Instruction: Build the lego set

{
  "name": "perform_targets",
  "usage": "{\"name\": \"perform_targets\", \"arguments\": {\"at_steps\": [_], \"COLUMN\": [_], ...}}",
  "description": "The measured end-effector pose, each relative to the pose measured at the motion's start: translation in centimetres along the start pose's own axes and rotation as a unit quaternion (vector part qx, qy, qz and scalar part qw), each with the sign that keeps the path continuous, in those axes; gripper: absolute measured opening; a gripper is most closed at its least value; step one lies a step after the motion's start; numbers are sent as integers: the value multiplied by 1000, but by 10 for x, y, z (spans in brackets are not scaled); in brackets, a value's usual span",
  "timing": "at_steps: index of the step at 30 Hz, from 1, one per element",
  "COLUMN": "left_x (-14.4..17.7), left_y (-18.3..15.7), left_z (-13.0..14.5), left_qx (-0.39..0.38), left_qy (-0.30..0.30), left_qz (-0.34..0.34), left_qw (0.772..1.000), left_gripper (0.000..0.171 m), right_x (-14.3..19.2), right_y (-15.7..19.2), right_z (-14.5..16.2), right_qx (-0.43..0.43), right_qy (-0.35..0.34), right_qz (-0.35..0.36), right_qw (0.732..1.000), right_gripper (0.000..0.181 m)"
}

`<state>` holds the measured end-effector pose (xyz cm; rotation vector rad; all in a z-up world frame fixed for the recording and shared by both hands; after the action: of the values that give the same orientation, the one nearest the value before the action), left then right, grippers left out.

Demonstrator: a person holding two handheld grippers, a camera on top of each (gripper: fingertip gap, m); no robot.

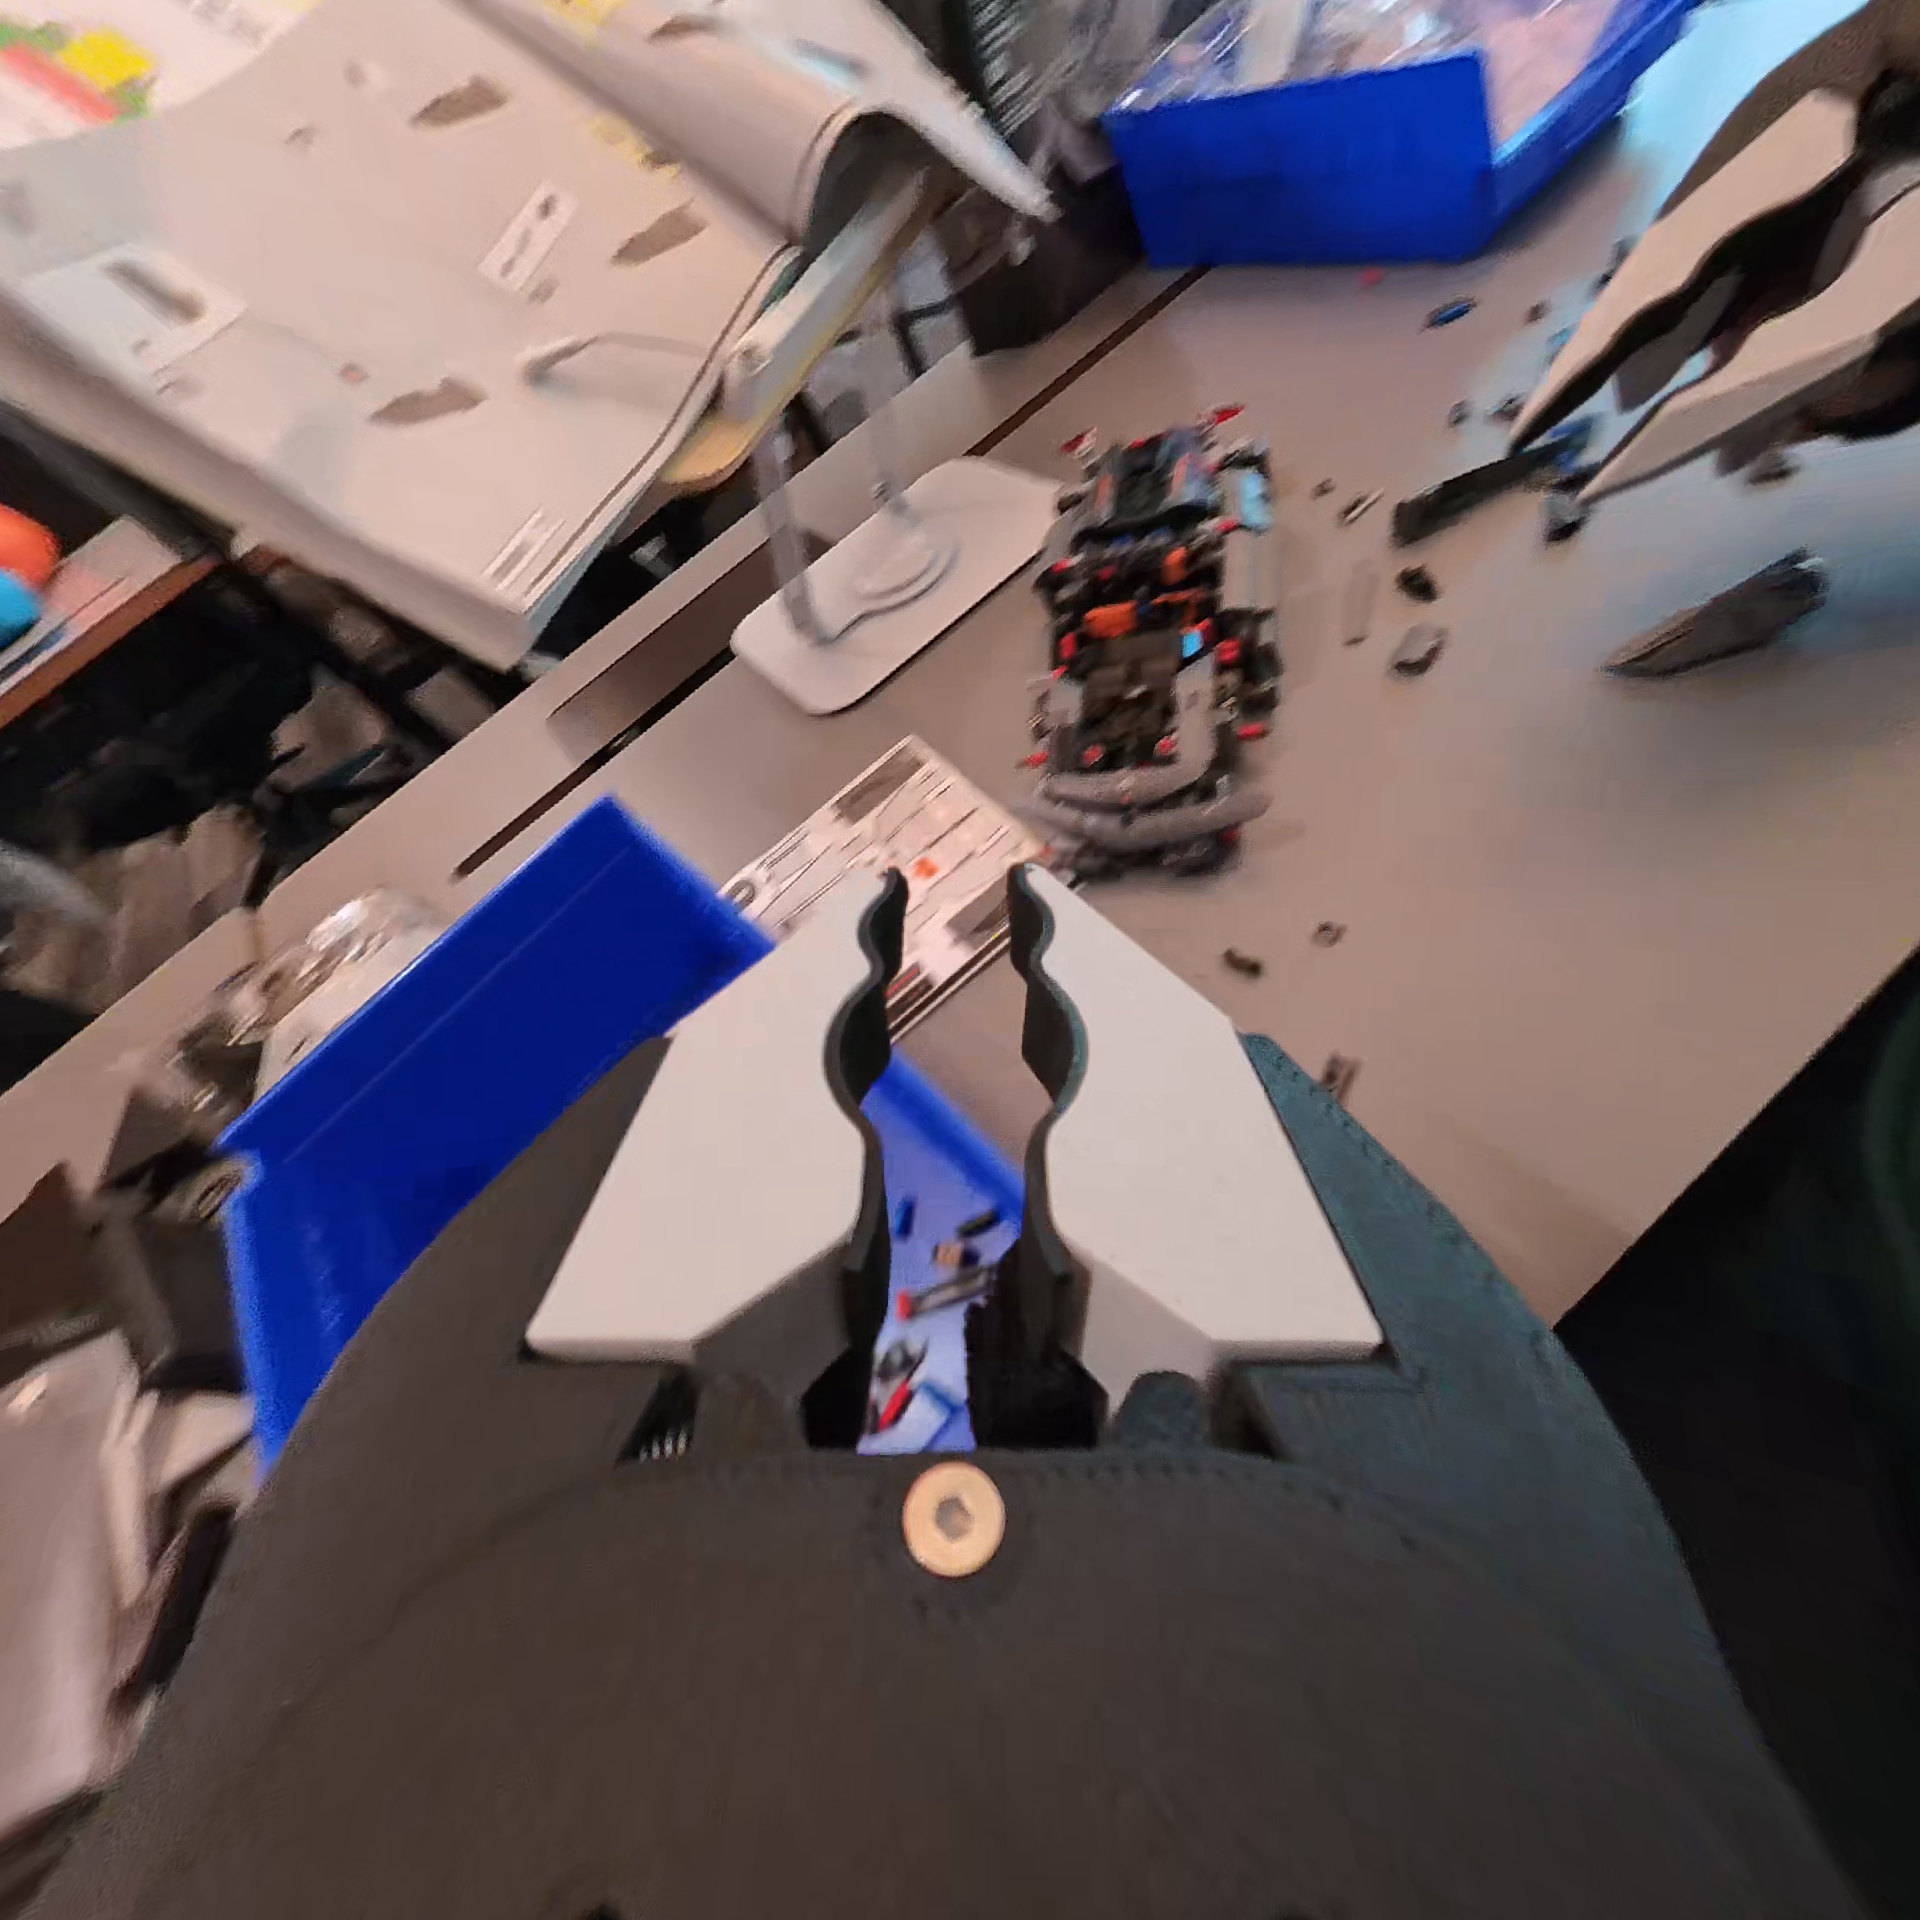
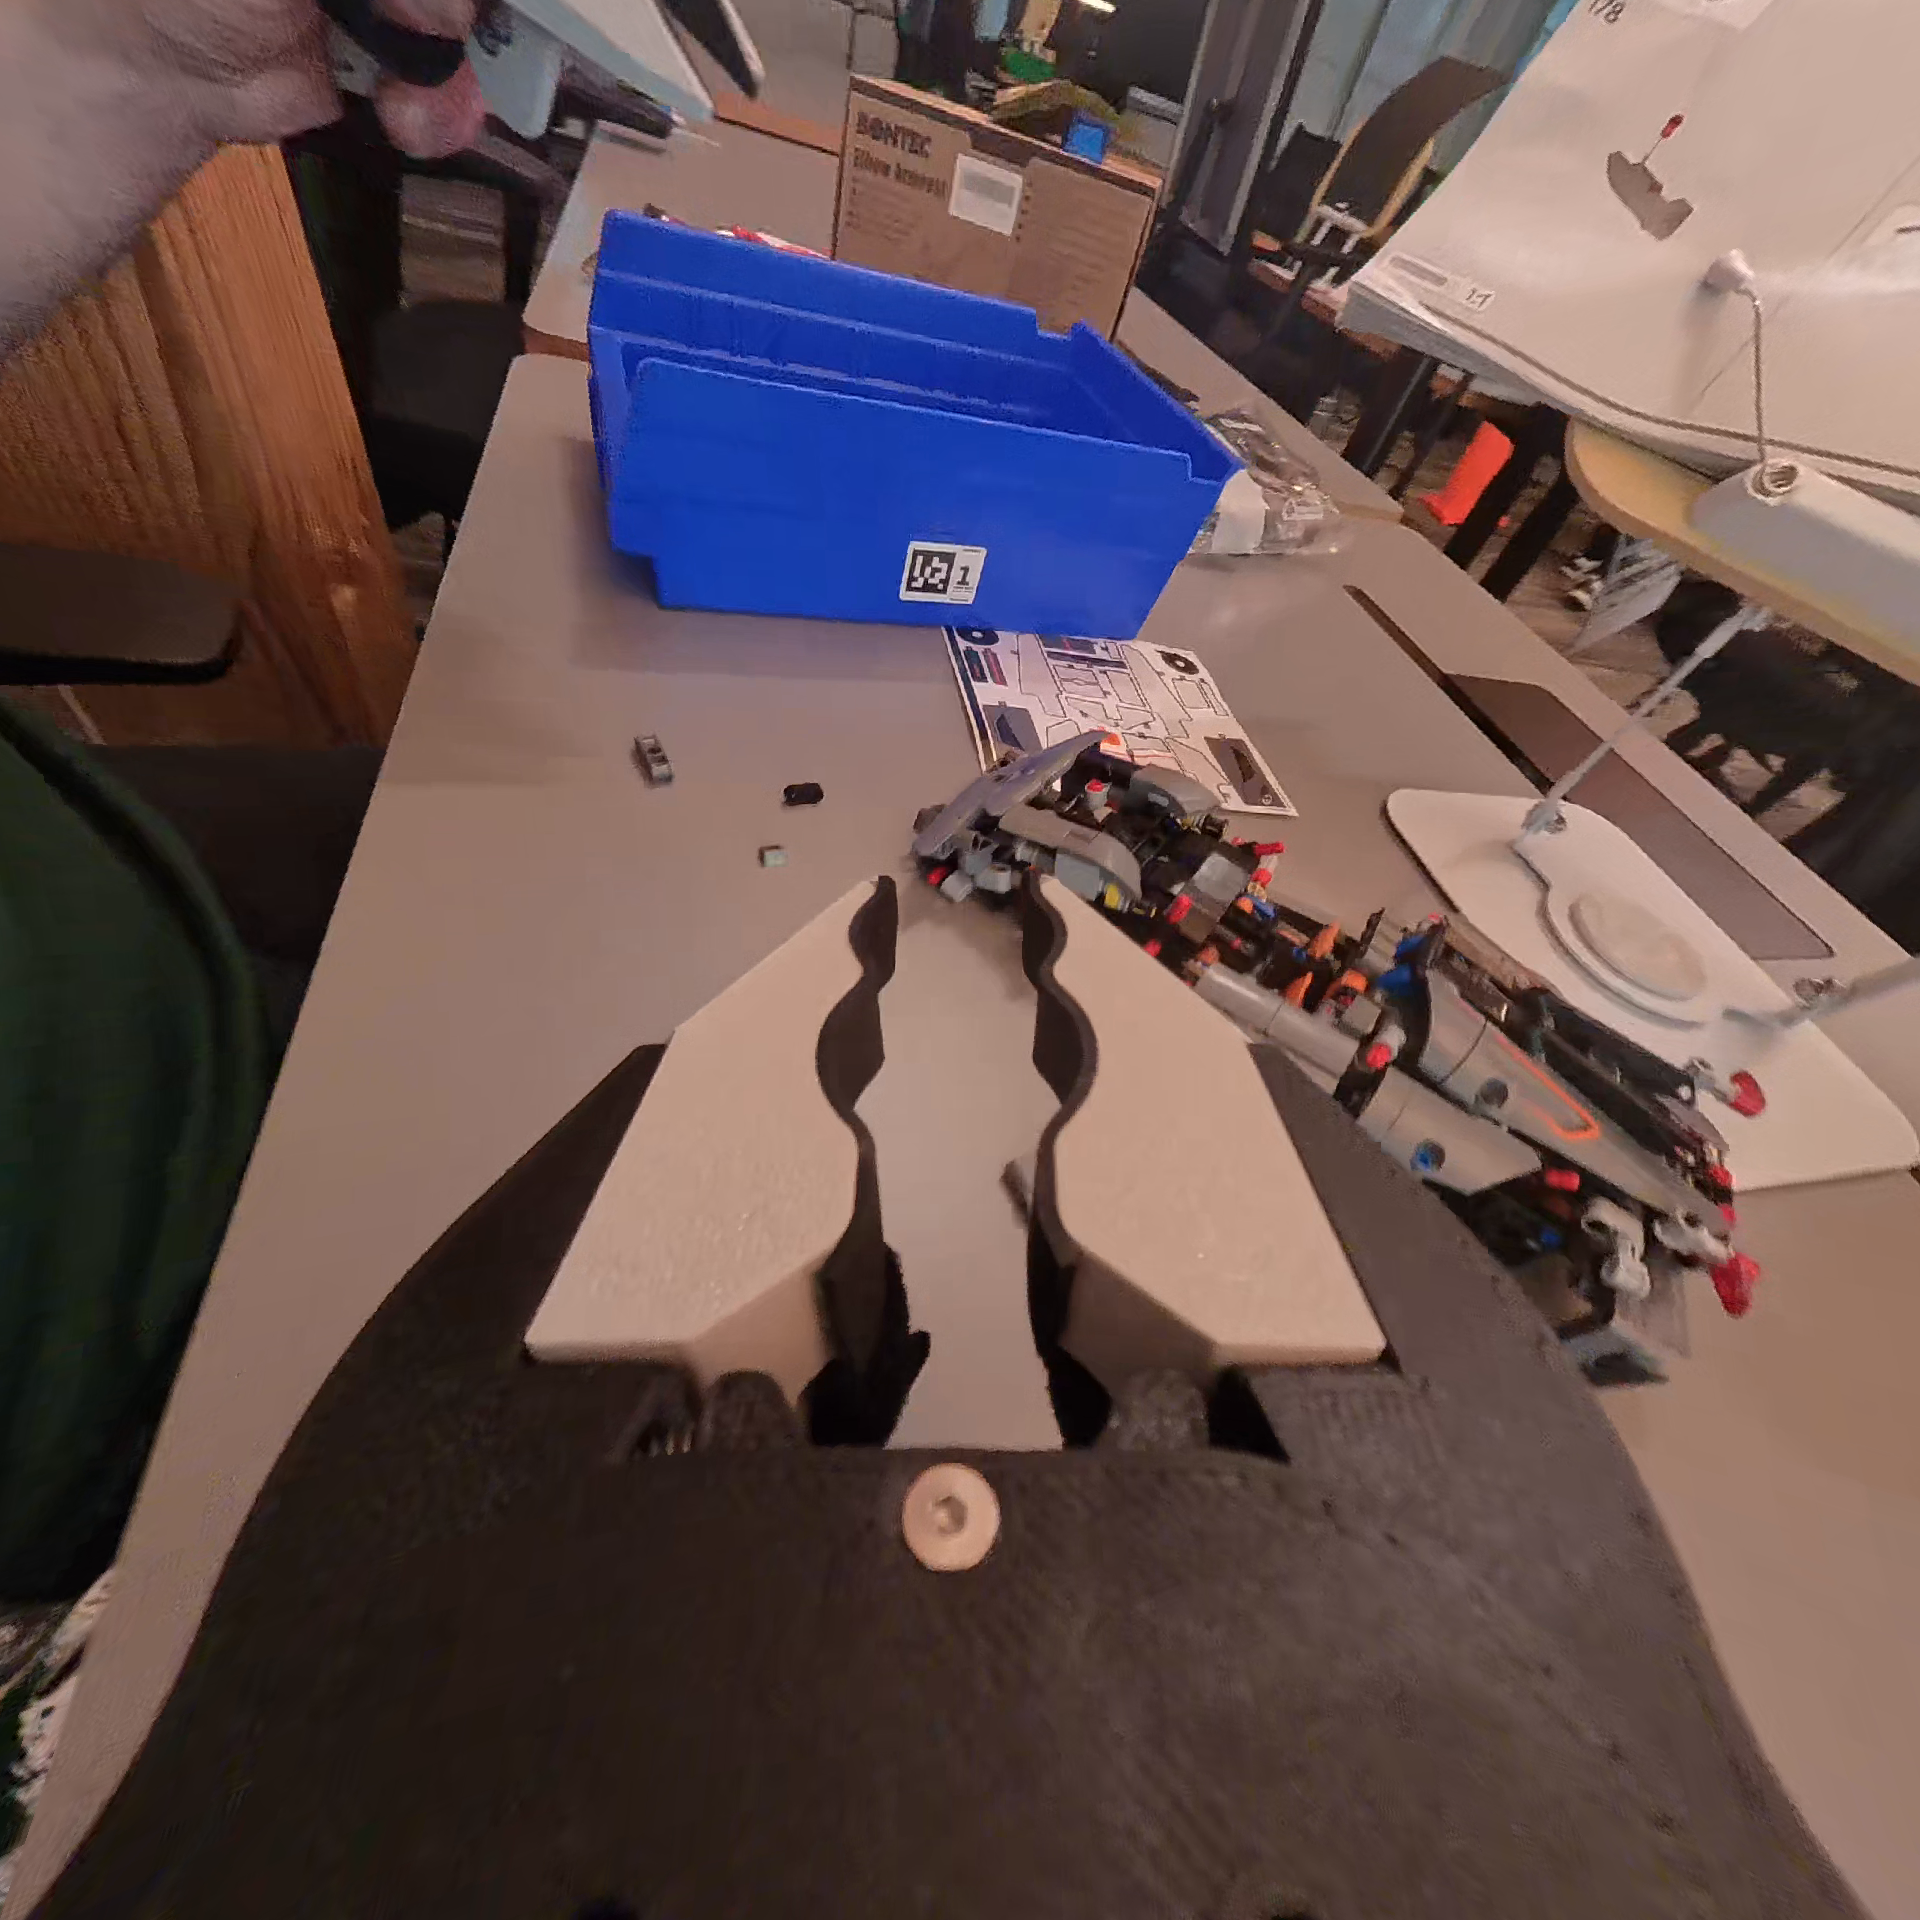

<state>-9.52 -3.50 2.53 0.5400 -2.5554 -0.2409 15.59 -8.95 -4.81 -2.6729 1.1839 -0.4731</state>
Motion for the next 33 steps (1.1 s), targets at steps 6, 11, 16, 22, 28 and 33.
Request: {"name": "perform_targets", "arguments": {"at_steps": [6, 11, 16, 22, 28, 33], "left_x": [57, 85, 73, 27, 10, 2], "left_y": [38, 55, 65, 94, 94, 99], "left_z": [41, 70, 117, 180, 215, 225], "left_qx": [31, 71, 135, 169, 218, 237], "left_qy": [89, 138, 203, 320, 376, 399], "left_qz": [-133, -169, -118, -66, -9, -24], "left_qw": [987, 973, 963, 930, 901, 885], "left_gripper": [18, 17, 16, 11, 21, 15], "right_x": [-38, -56, -68, -68, -60, -51], "right_y": [-21, -28, -29, -27, -30, -32], "right_z": [-14, -17, -12, -12, -15, -20], "right_qx": [-26, -54, -57, -52, -57, -54], "right_qy": [-14, -17, -15, -24, -36, -47], "right_qz": [-55, -94, -100, -102, -105, -103], "right_qw": [998, 994, 993, 993, 992, 992], "right_gripper": [22, 23, 22, 20, 20, 21]}}
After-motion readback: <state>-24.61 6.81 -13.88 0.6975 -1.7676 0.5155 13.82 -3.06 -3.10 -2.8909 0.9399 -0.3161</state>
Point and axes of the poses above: each gripper's, where its closed fingertips meet, x back along the fingers, z out of its underside, y = z × x across the jaws, the point moved 2 cm from there along x, back along the fingers, and after that the axes turned 12 degrees about z, right-handed, at the moved point
